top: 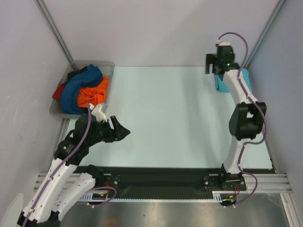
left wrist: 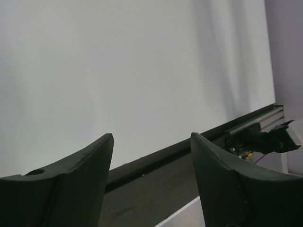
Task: Fold and stack the t-shirts
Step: Neatly place the folded tshirt to the corner, then reset both grippers
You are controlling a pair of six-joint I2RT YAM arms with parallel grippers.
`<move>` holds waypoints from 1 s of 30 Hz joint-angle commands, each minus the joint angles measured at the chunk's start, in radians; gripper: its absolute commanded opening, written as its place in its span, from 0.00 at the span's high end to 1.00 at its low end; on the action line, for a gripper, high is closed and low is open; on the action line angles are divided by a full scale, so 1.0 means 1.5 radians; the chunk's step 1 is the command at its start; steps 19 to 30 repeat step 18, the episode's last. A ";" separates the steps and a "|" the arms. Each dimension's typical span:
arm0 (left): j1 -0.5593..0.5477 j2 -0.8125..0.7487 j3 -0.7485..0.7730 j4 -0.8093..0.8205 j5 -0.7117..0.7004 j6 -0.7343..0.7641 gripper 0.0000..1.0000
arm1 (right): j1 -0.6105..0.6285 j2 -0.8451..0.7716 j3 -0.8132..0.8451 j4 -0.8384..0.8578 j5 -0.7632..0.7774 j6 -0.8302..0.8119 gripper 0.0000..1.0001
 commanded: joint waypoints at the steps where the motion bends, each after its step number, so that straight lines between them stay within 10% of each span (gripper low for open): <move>1: -0.003 -0.035 -0.046 0.038 0.048 -0.069 0.28 | 0.107 -0.120 -0.165 -0.082 -0.032 0.121 0.00; 17: -0.002 -0.328 -0.366 0.383 0.275 -0.339 0.24 | 0.327 -0.783 -0.885 0.043 -0.130 0.593 0.00; 30: -0.002 -0.349 -0.388 0.418 0.287 -0.365 0.24 | 0.327 -0.819 -0.905 0.061 -0.140 0.600 0.00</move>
